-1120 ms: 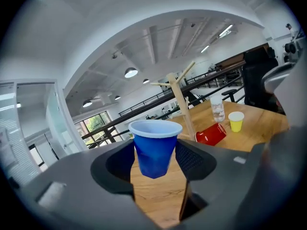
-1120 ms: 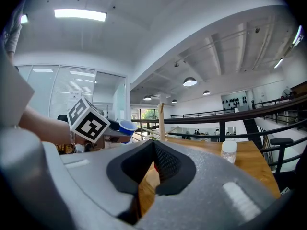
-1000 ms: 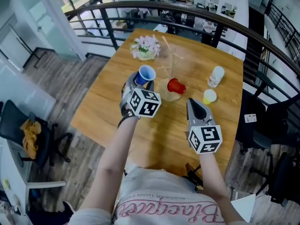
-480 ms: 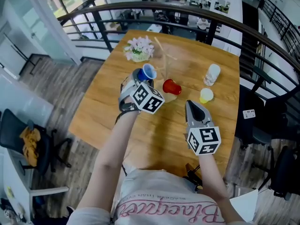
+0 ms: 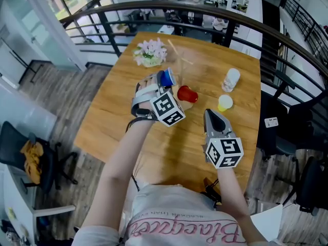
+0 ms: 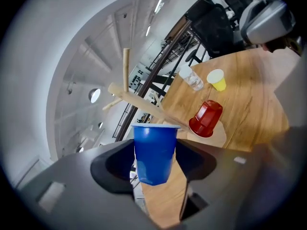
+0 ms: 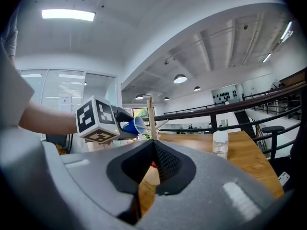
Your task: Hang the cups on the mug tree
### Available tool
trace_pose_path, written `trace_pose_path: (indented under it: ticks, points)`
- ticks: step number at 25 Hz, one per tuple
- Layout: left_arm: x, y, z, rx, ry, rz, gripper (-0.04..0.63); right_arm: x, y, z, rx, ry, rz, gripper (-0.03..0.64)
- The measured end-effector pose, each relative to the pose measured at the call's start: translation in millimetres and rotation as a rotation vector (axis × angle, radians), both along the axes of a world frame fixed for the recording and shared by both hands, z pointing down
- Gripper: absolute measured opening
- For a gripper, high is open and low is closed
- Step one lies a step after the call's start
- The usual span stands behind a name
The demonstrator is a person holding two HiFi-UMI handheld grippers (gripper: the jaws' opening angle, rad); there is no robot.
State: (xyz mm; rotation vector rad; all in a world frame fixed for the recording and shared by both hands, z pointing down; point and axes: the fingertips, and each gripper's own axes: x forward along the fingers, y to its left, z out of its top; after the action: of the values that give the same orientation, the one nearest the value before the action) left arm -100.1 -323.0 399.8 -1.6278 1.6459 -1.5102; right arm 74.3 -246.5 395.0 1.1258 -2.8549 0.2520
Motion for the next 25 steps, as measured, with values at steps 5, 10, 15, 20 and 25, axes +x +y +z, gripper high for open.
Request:
trace_pose_path:
  ticks: [5,10,15,20,25]
  points:
    - [11.0,-6.1,-0.5,-0.050,-0.219,0.102,0.283,1.1,-0.4,-0.3,-0.008,-0.008,0.012,0.002]
    - [18.6,-10.6,8.6,-0.138,-0.396,0.184,0.282,1.2,0.2,-0.5,-0.007,-0.006,0.010,0.002]
    - [19.8,-10.2,21.7,-0.199,-0.474,0.221,0.282,2.1,3.7,-3.1,0.004,-0.004,0.014,0.002]
    - [29.3,-9.7,26.7,-0.216,-0.441,0.258,0.280,8.0,5.6,-3.4,0.004,-0.003,0.037,0.002]
    - [39.4,-8.9,26.0,-0.207,-0.389,0.284,0.302,11.9,7.6,-6.3,0.011,0.000,0.057,0.002]
